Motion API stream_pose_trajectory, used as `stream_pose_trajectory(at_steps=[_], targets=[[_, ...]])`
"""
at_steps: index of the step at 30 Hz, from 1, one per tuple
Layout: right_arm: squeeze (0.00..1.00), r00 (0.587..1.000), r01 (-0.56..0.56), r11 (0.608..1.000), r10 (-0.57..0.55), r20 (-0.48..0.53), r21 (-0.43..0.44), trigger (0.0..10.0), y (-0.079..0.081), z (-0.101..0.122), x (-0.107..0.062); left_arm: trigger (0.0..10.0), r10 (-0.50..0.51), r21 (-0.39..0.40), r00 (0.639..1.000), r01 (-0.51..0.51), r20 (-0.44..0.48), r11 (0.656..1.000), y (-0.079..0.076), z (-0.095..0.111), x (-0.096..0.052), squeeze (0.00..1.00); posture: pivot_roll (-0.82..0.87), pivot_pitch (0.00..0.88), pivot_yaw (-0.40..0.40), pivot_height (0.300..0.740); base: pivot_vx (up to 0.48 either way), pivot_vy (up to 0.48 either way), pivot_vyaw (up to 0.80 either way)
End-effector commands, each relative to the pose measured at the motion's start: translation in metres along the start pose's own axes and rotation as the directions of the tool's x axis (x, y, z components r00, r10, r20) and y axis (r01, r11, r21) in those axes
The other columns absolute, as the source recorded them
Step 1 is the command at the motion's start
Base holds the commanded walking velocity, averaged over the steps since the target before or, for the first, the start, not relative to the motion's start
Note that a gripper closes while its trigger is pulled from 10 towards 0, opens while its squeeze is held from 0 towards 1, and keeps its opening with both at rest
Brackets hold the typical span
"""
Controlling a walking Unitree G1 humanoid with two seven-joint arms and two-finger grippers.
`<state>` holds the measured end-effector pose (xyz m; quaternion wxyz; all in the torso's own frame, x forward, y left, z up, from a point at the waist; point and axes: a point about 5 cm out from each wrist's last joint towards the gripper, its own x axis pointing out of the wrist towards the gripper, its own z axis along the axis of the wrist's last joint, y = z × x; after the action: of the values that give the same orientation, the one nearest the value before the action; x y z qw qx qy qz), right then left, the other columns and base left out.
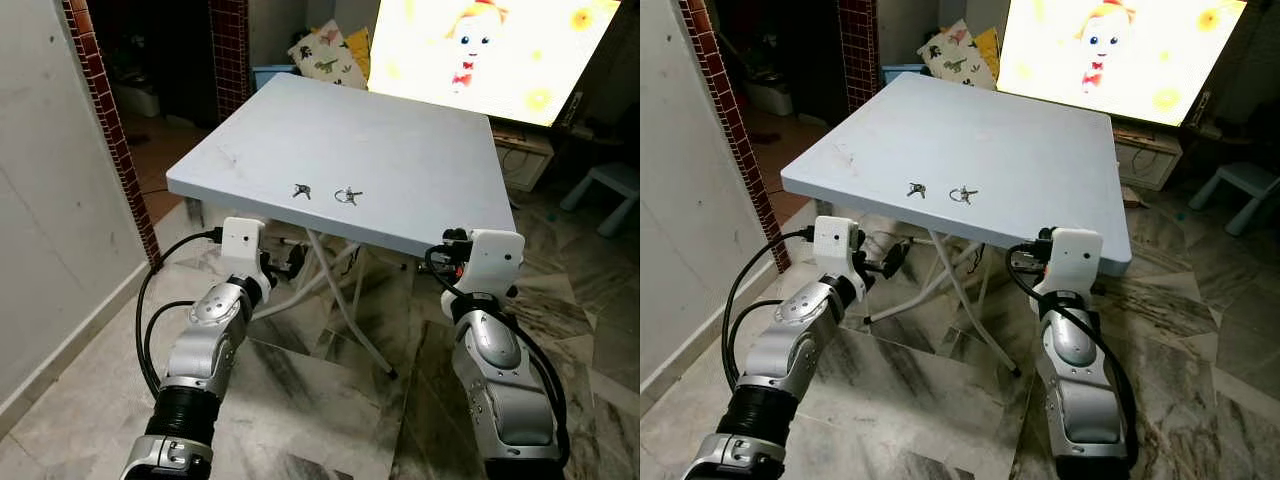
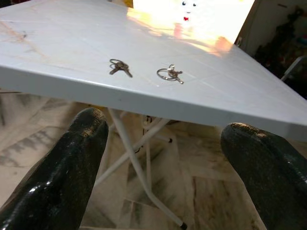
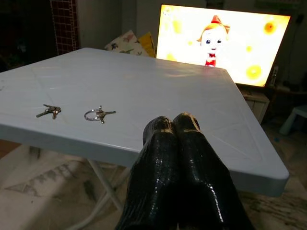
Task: Hang keys on a hook
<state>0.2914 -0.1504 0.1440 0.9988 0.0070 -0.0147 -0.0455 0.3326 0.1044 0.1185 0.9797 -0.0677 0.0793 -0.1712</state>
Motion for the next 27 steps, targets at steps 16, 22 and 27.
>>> stream_pose_trajectory(at_steps=[16, 22, 27], targets=[[0.00, 1.000, -0.025, 1.000, 0.024, 0.013, 0.010, 10.0, 0.0049, 0.0066, 0.0047, 10.0, -0.036, 0.019, 0.999, 0.036, 0.008, 0.999, -0.0066, 0.0013, 0.0024, 0.00, -0.02, 0.000, -0.114, 0.740, 0.323, 0.000, 0.00], [0.00, 1.000, -0.019, 1.000, 0.019, 0.011, 0.011, 10.0, 0.0035, 0.0049, 0.0036, 10.0, -0.036, 0.026, 0.999, 0.036, 0.002, 0.999, -0.0060, -0.0005, 0.0006, 0.00, -0.02, 0.000, -0.113, 0.740, 0.317, 0.000, 0.00], [0.00, 1.000, -0.021, 1.000, 0.021, 0.010, 0.008, 10.0, 0.0052, 0.0044, 0.0034, 10.0, -0.034, 0.026, 0.999, 0.034, -0.001, 0.999, -0.0057, -0.0019, -0.0012, 0.00, -0.01, 0.000, -0.110, 0.740, 0.318, 0.000, 0.00]])
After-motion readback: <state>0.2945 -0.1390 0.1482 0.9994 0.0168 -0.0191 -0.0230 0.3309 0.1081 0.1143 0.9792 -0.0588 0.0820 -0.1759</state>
